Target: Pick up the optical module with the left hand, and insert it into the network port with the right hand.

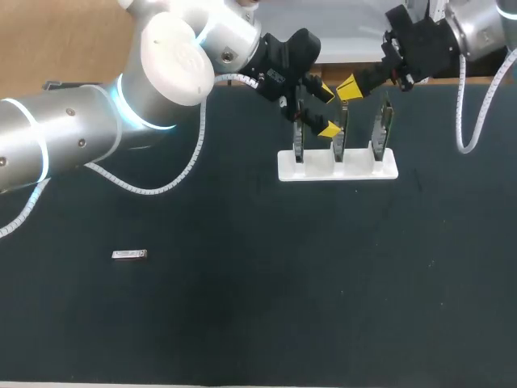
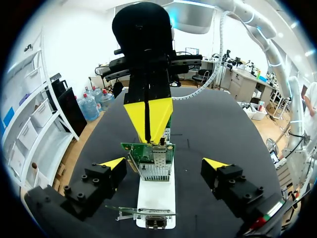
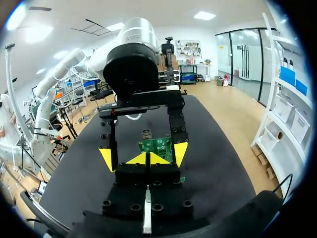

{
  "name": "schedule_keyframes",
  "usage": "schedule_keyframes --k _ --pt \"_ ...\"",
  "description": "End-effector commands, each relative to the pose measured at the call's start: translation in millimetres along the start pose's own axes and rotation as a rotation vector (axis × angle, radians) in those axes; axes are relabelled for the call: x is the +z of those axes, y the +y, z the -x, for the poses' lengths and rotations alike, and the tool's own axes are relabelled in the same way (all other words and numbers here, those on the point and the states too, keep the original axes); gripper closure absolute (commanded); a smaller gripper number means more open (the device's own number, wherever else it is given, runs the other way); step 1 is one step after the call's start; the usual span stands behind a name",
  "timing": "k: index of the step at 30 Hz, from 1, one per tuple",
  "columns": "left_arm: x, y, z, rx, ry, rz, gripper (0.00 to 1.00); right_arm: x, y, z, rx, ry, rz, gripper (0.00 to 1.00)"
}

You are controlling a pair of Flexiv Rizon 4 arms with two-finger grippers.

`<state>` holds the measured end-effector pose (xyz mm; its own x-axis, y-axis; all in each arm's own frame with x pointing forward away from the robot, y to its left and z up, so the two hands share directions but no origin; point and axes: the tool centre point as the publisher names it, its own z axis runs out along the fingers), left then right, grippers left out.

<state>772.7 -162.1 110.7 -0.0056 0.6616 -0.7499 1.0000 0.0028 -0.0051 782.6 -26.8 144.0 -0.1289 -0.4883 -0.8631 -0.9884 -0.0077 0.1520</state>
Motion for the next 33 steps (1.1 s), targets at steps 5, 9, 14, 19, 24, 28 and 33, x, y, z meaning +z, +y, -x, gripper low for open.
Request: schedule_keyframes --k 5,9,14,19,24,28,33 --pt "0.5 0.7 0.7 -0.002 0.004 0.000 0.00 1.9 -2.4 -3.9 0.006 -0.001 0.006 1.00" --pt "0.5 0.7 0.7 -0.002 0.004 0.000 0.00 2.8 -2.0 -5.8 0.009 -0.006 0.006 1.00" --pt "0.5 0.7 0.7 -0.002 0.004 0.000 0.00 6.7 0.1 -10.2 0.023 -0.009 0.014 1.00" --pt "0.5 0.7 0.7 -0.002 0.004 0.000 0.00 7.0 -1.1 -11.7 0.025 -0.006 0.012 1.00" --pt "0.5 0.7 0.7 -0.002 0.004 0.000 0.00 4.6 -0.5 -7.6 0.009 -0.010 0.007 1.00" --pt "0.5 0.7 0.7 -0.002 0.004 0.000 0.00 -1.1 0.4 1.4 -0.017 -0.023 -0.008 1.00" --pt "0.5 0.7 0.7 -0.002 0.004 0.000 0.00 -12.8 1.3 13.9 -0.048 -0.048 -0.032 1.00"
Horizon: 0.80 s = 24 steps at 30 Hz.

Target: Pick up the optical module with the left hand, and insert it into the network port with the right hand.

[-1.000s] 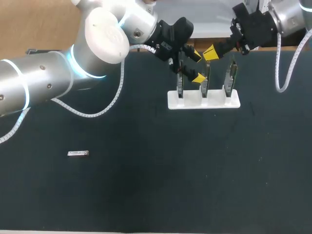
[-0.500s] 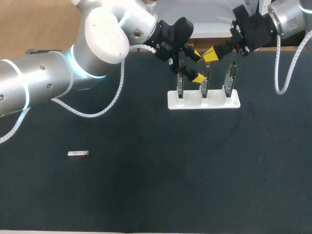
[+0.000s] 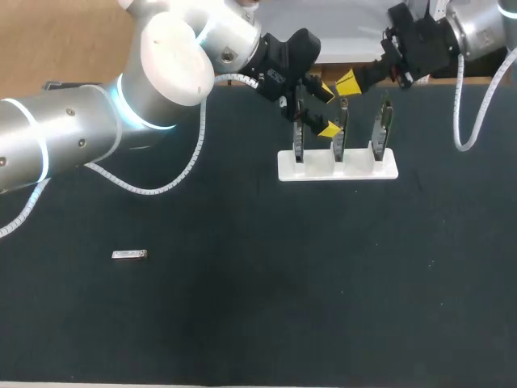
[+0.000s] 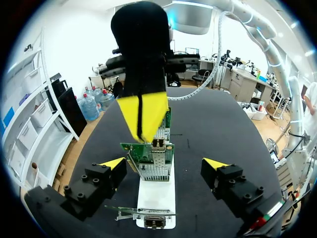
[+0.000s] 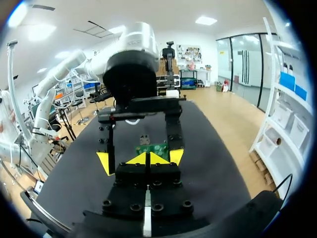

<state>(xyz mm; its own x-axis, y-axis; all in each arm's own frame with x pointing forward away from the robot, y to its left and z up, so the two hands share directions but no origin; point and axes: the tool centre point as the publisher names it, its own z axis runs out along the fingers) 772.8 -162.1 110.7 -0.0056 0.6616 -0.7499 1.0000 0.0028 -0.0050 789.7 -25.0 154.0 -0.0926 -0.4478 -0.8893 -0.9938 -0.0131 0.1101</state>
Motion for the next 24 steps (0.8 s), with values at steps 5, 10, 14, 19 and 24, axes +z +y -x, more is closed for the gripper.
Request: schedule_keyframes --k 5,10,14,19,24 --pt "0.5 0.7 0.7 -0.002 0.004 0.000 0.00 -25.0 4.6 6.6 -0.023 -0.023 -0.044 1.00" --pt "0.5 0.7 0.7 -0.002 0.004 0.000 0.00 -46.1 7.8 8.0 -0.070 -0.037 -0.042 1.00" --pt "0.5 0.7 0.7 -0.002 0.004 0.000 0.00 -60.9 13.1 6.7 -0.093 -0.009 -0.022 1.00" --pt "0.5 0.7 0.7 -0.002 0.004 0.000 0.00 -74.8 17.9 -3.7 -0.080 0.015 0.022 1.00" --pt "0.5 0.7 0.7 -0.002 0.004 0.000 0.00 -84.6 21.6 -14.1 -0.064 0.036 0.040 1.00"
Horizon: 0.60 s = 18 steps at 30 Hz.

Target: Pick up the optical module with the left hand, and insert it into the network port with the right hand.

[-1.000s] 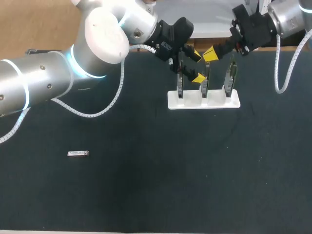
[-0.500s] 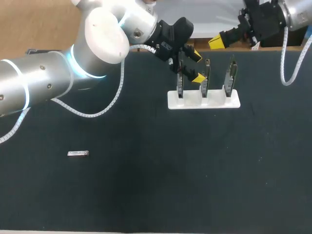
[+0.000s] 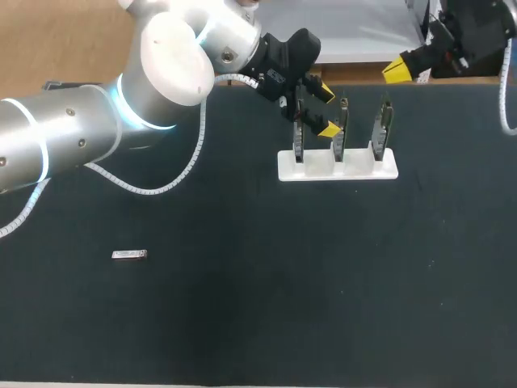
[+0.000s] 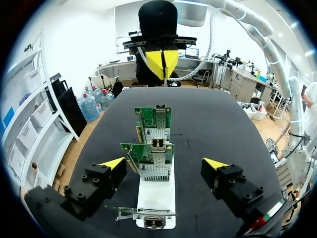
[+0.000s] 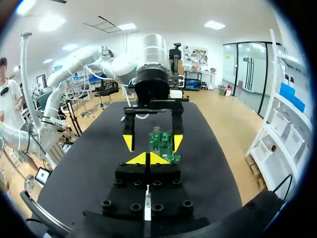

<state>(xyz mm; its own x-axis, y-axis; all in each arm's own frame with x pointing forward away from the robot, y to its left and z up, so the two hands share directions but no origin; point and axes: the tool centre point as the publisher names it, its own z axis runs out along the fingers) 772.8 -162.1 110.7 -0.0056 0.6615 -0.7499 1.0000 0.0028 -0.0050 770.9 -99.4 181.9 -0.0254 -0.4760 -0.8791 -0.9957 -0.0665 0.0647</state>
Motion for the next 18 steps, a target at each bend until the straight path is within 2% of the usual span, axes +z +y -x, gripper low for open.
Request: schedule_keyframes --k 1,11,18 --pt "0.5 0.7 0.7 -0.002 0.004 0.000 0.00 -8.2 -0.2 -6.7 0.001 0.003 0.022 1.00" --pt "0.5 0.7 0.7 -0.002 0.004 0.000 0.00 -20.5 -3.7 -29.9 0.041 0.012 0.029 1.00" --pt "0.5 0.7 0.7 -0.002 0.004 0.000 0.00 -20.4 -3.4 -36.0 0.046 0.021 0.023 1.00"
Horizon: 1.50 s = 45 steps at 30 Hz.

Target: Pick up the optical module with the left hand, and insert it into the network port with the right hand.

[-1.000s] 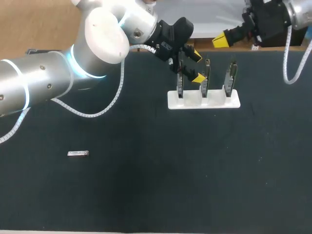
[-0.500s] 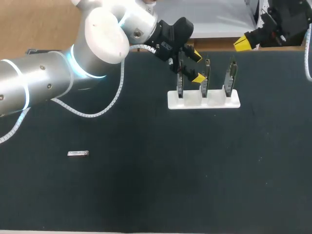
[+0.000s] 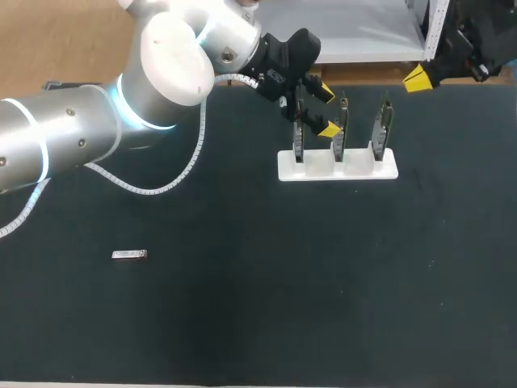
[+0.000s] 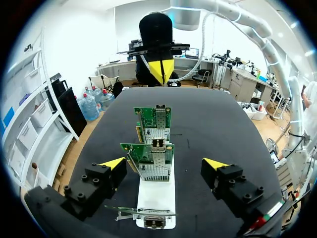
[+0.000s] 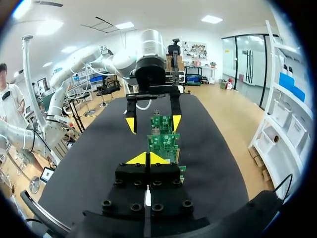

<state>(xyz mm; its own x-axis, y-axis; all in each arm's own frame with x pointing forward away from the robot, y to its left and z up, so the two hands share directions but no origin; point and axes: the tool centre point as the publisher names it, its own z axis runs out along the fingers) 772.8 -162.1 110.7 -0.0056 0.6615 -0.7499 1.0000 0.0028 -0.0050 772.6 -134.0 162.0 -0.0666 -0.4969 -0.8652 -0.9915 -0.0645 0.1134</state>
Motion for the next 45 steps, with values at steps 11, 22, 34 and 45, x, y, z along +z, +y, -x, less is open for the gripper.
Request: schedule_keyframes --k 11,22,34,45 --pt "0.5 0.7 0.7 -0.002 0.004 0.000 0.00 0.8 -3.5 -7.0 0.012 -0.008 -0.016 1.00" --pt "0.5 0.7 0.7 -0.002 0.004 0.000 0.00 2.6 -4.8 -9.1 0.015 -0.004 -0.021 1.00" --pt "0.5 0.7 0.7 -0.002 0.004 0.000 0.00 2.6 -5.1 -8.3 0.026 -0.007 -0.055 0.00" --pt "0.5 0.7 0.7 -0.002 0.004 0.000 0.00 2.6 -5.1 -8.3 0.026 -0.007 -0.055 0.00"
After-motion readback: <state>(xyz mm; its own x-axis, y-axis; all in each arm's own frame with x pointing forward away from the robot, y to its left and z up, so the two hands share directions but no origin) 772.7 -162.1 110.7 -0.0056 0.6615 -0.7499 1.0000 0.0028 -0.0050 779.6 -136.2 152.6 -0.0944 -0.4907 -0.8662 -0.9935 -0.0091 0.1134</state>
